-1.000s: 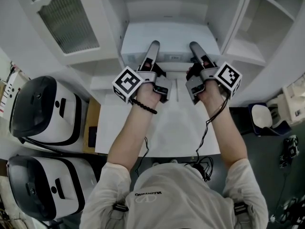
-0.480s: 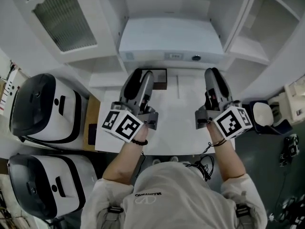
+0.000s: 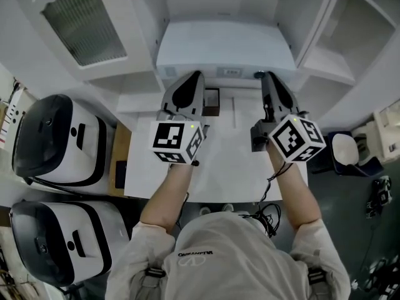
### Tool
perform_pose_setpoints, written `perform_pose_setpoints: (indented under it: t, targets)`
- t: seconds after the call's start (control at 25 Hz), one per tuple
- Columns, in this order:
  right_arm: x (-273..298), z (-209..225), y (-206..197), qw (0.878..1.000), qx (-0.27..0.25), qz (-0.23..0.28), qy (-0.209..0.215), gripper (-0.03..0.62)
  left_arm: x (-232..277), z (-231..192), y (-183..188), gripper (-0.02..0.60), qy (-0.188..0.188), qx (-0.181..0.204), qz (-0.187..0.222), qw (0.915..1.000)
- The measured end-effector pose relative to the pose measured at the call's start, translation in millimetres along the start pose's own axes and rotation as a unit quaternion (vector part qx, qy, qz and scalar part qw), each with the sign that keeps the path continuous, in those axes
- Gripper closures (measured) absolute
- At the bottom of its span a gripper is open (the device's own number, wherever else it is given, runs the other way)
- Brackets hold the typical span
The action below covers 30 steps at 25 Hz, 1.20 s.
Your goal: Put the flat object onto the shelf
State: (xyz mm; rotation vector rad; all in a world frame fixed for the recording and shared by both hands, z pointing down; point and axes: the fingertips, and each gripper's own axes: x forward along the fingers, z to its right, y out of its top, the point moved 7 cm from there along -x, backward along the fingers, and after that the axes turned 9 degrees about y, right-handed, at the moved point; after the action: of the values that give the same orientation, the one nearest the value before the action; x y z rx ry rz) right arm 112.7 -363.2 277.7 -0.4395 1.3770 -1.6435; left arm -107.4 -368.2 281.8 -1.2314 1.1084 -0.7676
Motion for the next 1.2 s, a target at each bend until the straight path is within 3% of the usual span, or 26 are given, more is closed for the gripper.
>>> perform_pose_setpoints:
  t: [0.36, 0.96, 1.2]
  targets:
    - [28, 23, 3, 1.0, 0.012, 0.008, -0.02, 0.585, 31, -8, -6, 0.577, 0.014, -0.037, -0.003, 0.9992]
    - [50, 36, 5, 0.999, 0.015, 0.016, -0.037, 0.585, 60, -14, -11, 0.577, 0.018, -0.038, -0.006, 0.9991]
    - [20, 31, 0, 0.999, 0.018, 0.024, -0.03, 0.585, 37, -18, -3, 0.577, 0.007, -0.037, 0.028, 0.9989]
